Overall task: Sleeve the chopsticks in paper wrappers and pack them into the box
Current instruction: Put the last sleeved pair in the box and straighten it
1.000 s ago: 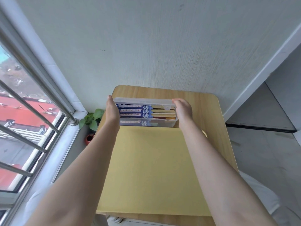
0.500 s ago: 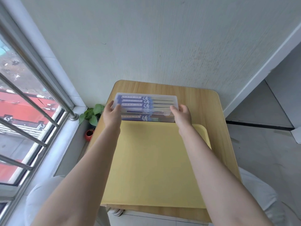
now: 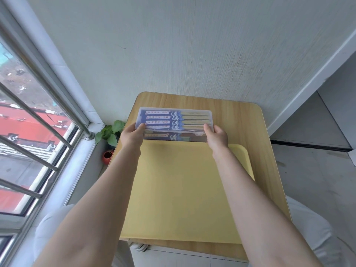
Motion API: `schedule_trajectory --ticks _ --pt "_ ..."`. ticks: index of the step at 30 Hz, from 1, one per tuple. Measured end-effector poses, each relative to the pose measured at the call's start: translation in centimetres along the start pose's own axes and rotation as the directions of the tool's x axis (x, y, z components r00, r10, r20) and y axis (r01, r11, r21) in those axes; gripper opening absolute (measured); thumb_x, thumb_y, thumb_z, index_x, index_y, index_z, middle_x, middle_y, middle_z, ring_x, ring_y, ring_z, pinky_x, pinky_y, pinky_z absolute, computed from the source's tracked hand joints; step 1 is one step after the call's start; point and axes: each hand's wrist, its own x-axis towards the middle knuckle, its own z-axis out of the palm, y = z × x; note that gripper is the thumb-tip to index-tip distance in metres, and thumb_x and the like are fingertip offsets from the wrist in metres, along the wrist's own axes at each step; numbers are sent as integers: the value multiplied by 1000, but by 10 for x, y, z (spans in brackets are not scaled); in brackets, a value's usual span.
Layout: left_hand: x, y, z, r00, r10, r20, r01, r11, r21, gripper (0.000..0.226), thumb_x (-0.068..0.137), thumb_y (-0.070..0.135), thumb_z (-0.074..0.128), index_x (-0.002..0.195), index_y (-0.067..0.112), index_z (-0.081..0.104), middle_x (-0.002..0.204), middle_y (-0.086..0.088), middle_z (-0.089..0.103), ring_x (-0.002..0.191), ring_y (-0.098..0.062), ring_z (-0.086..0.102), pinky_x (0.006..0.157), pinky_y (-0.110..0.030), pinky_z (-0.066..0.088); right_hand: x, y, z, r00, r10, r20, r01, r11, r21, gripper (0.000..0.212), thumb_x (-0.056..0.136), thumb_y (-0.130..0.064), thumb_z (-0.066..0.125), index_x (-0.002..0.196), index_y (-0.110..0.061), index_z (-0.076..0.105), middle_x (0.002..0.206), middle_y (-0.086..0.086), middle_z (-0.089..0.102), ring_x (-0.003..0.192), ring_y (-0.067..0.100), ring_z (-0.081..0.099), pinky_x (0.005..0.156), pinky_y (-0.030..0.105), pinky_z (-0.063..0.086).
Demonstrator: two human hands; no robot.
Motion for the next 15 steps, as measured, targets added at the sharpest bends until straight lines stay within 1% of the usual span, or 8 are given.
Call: schedule_trajectory --ticks 4,6,8,10,11,13,15 --pt "-4 1 -1 999 -38 -32 36 998 -49 9 95 21 66 98 29 66 89 7 68 99 -21 68 98 -40 56 -6 0 1 1000 13 -16 -13 1000 25 14 101 -34 56 101 -25 67 95 -7 67 89 14 62 75 26 44" --pt "-7 6 -1 998 -52 -39 49 996 -70 11 98 22 62 104 26 70 87 6 66 92 -19 67 96 -41 56 -9 -6 1 999 41 -14 -41 998 42 14 102 -33 54 101 -25 66 95 -7 67 90 15 61 77 26 44" --pt "-7 10 0 996 -71 -46 66 994 -88 20 100 21 60 117 21 71 88 5 64 82 -13 63 93 -38 58 -7 -12 1 997 80 -6 -79 995 52 14 102 -33 53 100 -26 64 91 -9 64 89 15 59 81 28 47" --pt "-12 14 -1 997 -60 -51 55 993 -107 22 100 20 60 119 18 71 90 5 64 80 -10 61 91 -34 59 -10 -16 -2 996 88 4 -88 995 56 13 102 -33 53 98 -26 63 89 -12 62 89 15 59 87 31 50" --pt "-16 16 -3 998 -45 -49 38 992 -122 22 100 19 59 118 16 71 91 4 65 80 -10 61 91 -33 59 -11 -18 -4 997 75 4 -75 995 64 13 102 -32 53 97 -26 63 89 -11 62 88 15 58 89 32 49" --pt "-23 16 -6 998 -23 -51 16 992 -128 21 97 13 56 108 10 73 86 2 63 79 -13 60 89 -33 59 -16 -18 -12 999 43 2 -43 997 65 16 101 -28 53 96 -20 65 88 -6 63 83 15 57 83 32 49" --pt "-33 10 -9 997 -10 -72 3 995 -98 20 91 8 49 87 9 69 79 -1 58 78 -20 56 84 -38 57 -24 -15 -19 1000 22 -12 -22 997 78 13 96 -23 54 90 -15 63 87 1 59 80 18 52 75 33 44"
